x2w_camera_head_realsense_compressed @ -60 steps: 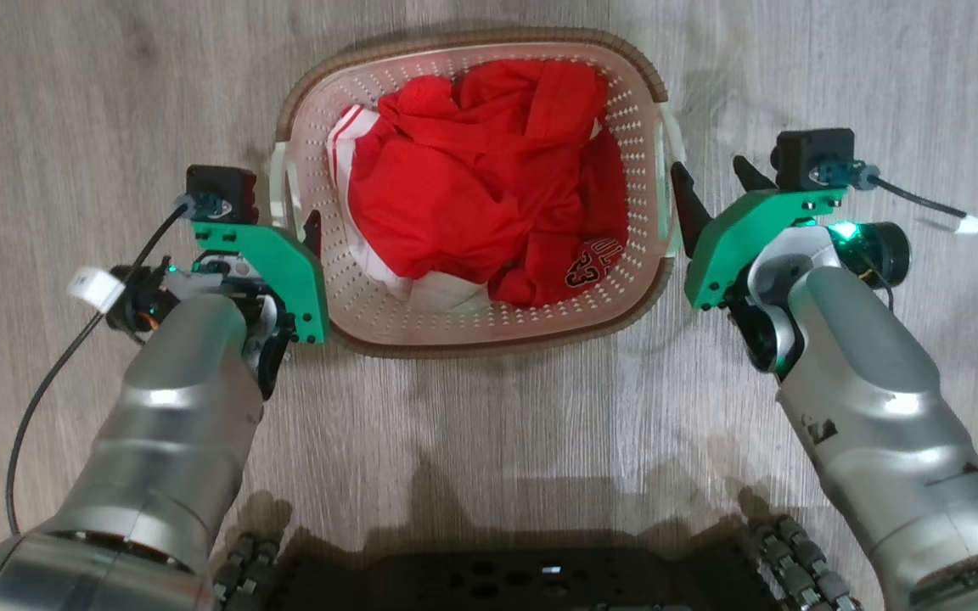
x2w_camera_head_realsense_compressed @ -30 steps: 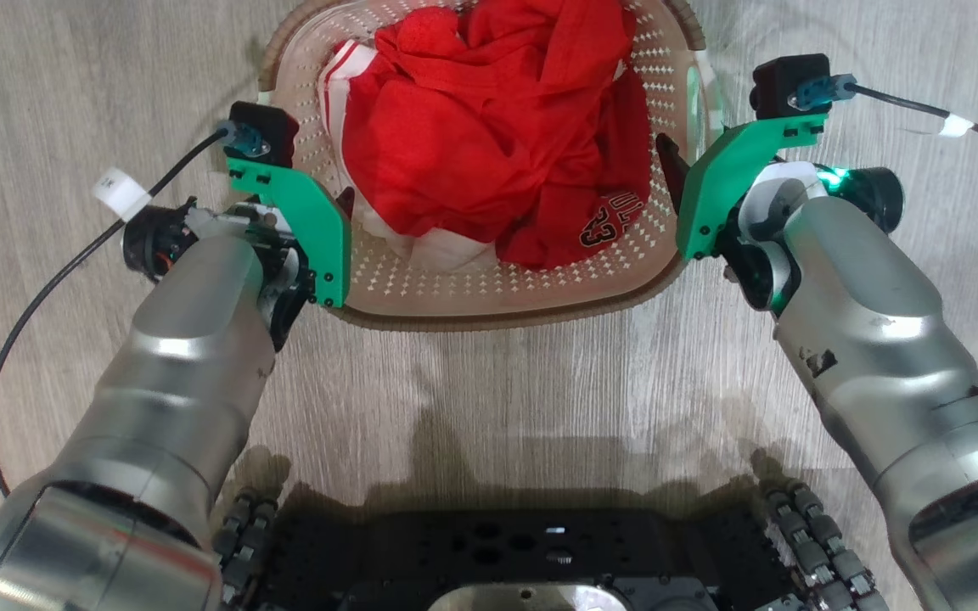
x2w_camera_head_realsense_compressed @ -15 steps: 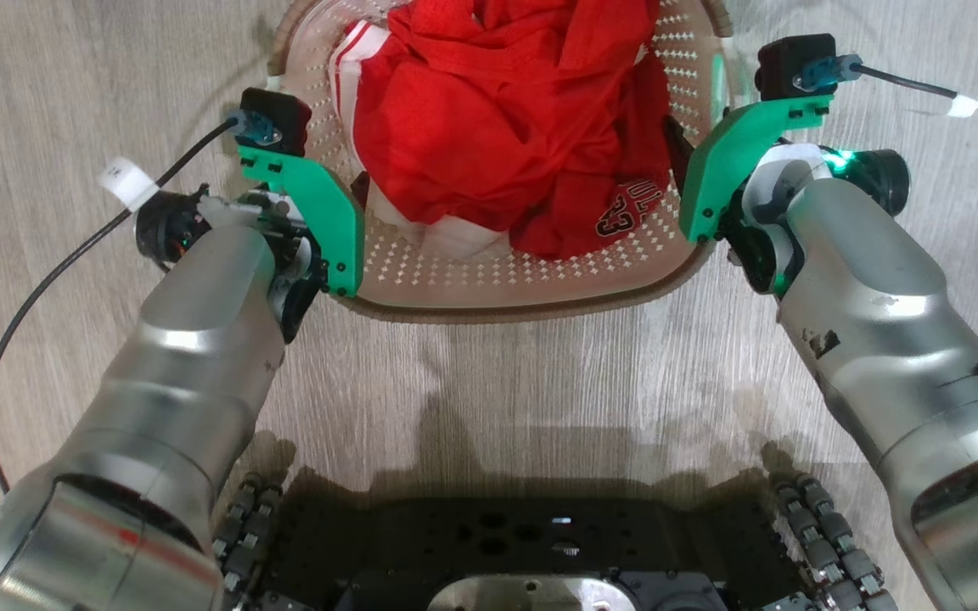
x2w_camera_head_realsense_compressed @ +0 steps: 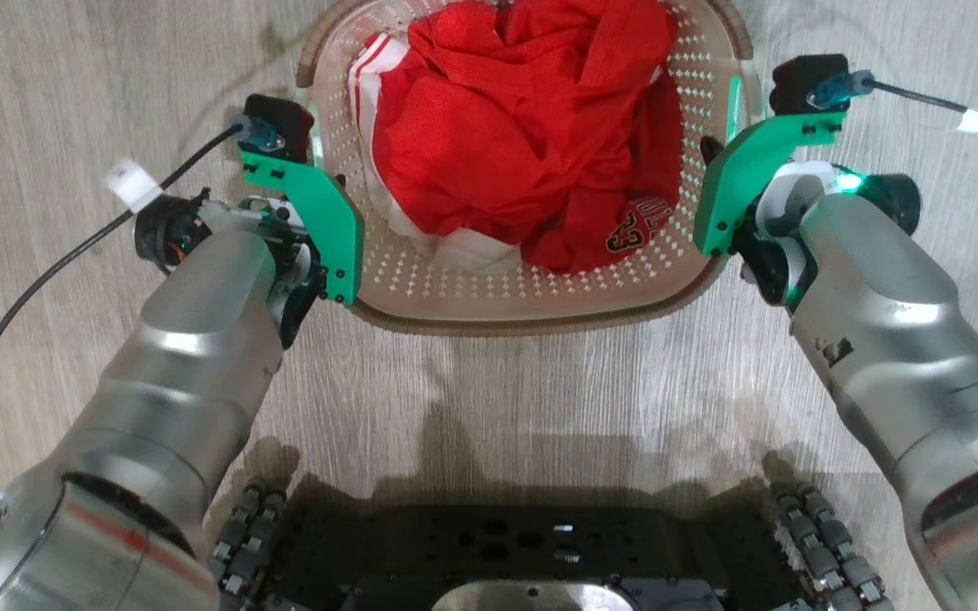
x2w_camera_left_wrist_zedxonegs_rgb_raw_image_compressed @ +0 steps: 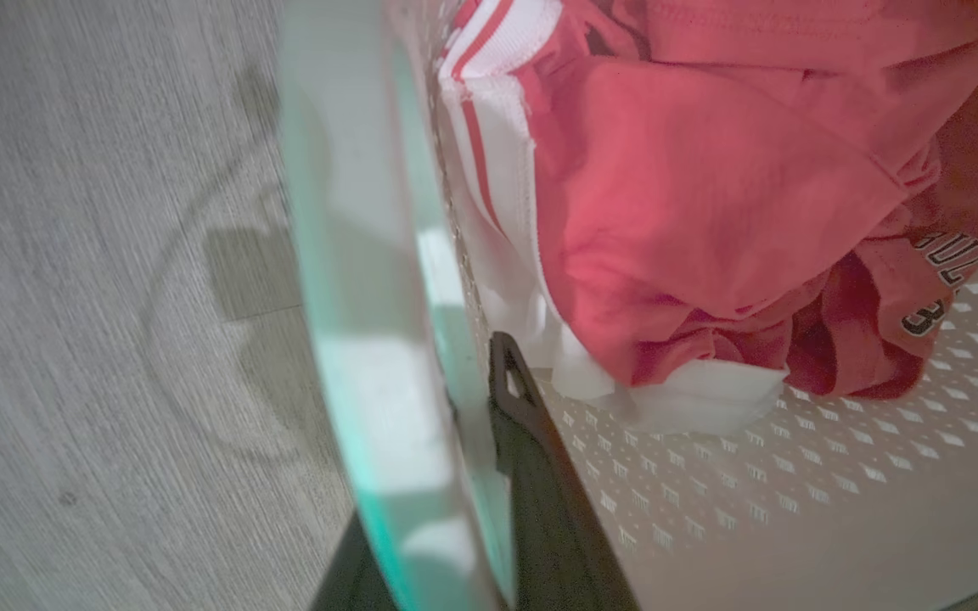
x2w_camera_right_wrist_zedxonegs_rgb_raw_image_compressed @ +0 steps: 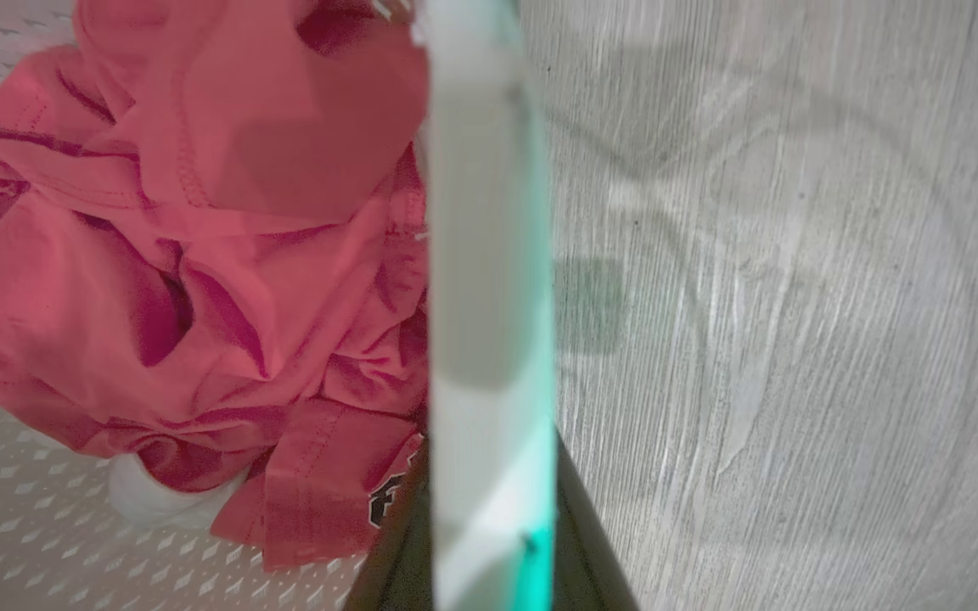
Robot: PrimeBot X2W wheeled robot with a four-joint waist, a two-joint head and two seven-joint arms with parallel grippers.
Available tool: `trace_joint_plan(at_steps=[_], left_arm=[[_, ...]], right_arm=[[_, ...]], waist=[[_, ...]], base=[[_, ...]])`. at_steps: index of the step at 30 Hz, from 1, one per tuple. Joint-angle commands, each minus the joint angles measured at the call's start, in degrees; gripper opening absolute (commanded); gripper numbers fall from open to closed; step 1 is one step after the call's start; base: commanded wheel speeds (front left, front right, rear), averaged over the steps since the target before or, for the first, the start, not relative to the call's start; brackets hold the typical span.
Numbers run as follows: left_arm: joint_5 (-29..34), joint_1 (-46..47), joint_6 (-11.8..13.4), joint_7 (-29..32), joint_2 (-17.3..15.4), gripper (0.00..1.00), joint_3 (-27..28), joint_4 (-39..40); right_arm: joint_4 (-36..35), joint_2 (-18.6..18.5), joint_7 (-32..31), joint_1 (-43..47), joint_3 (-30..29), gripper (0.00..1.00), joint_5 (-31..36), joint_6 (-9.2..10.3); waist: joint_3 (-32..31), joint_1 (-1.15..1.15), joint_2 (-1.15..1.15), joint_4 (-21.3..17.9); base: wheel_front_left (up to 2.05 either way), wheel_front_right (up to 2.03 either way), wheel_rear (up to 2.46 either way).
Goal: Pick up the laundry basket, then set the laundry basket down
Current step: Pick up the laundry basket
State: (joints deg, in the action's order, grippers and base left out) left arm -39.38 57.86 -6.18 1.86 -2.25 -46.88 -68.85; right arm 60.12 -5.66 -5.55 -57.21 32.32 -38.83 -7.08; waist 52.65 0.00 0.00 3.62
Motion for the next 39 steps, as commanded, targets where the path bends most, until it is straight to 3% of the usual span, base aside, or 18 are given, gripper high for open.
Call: trace_joint_plan(at_steps=[1, 20, 31, 39], left_arm=[[0.35, -0.64, -0.50, -0.55, -0.63, 0.00, -0.99, 1.12], [-1.44, -8.07, -1.10, 5.45, -0.63, 0.00, -12.45, 0.98], [-1.76, -12.83, -0.31, 3.60, -0.63, 0.00, -15.56, 0.11], [-4.99, -17.13, -0.85, 7.29, -0.63, 0.00, -16.03, 1.71]], right_arm=[[-1.25, 1.86, -0.23, 2.52, 1.38, 0.00, -0.50, -0.41], [-3.74, 0.36, -8.25, 10.11, 7.17, 0.00, -8.86, -0.41], [-8.13, -1.55, -13.15, 16.81, 10.09, 0.00, -14.21, -0.41], [-10.19, -2.34, -13.37, 20.87, 12.39, 0.00, -13.80, -0.41]], waist=[[-0.48, 0.00, 0.00, -0.06], [-14.57, 0.00, 0.00, -0.84], [-25.28, 0.00, 0.00, -1.14], [-33.52, 0.00, 0.00, -0.97]], base=[[0.00, 0.00, 0.00], [0.00, 0.00, 0.00], [0.00, 0.00, 0.00], [0.00, 0.00, 0.00]])
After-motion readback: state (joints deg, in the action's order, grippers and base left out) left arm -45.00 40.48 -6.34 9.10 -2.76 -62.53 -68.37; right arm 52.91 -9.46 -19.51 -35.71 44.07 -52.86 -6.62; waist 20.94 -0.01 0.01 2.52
